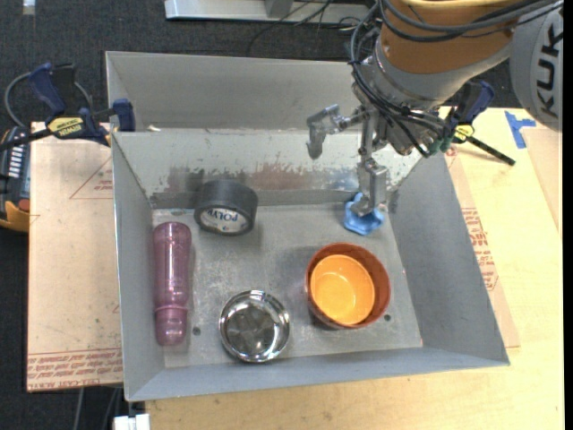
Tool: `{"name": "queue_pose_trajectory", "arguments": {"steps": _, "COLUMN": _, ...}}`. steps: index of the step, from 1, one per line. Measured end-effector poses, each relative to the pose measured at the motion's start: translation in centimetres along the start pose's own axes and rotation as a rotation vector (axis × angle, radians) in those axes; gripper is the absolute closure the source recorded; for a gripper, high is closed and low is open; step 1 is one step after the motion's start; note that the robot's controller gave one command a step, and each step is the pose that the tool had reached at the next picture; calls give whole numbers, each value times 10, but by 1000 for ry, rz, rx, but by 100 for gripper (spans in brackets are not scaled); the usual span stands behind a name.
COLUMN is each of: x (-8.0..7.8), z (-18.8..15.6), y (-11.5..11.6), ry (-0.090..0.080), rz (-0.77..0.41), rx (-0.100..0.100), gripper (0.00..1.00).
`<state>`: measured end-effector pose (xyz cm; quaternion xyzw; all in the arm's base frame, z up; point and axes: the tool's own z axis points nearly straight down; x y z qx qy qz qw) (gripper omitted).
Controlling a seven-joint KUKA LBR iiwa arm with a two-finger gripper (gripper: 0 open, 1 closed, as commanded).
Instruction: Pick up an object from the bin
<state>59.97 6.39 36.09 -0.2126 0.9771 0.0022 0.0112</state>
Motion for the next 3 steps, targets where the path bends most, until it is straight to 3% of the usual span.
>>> {"name": "queue_pose_trajectory", "arguments": {"steps": 1, "x": 1, "z": -18, "y": -11, "ry": -5, "rz": -130, "rx": 2, "gripper": 0}}
{"name": "queue_pose_trajectory", "arguments": {"steps": 2, "x": 5, "z": 0, "y": 0, "ry": -3, "rz": -81, "rx": -1, "gripper": 0}}
{"name": "queue_pose_trajectory", "arguments": {"steps": 3, "x": -3, "z": -2, "y": -5, "ry": -5, "rz": -76, "rx": -1, "gripper": 0}}
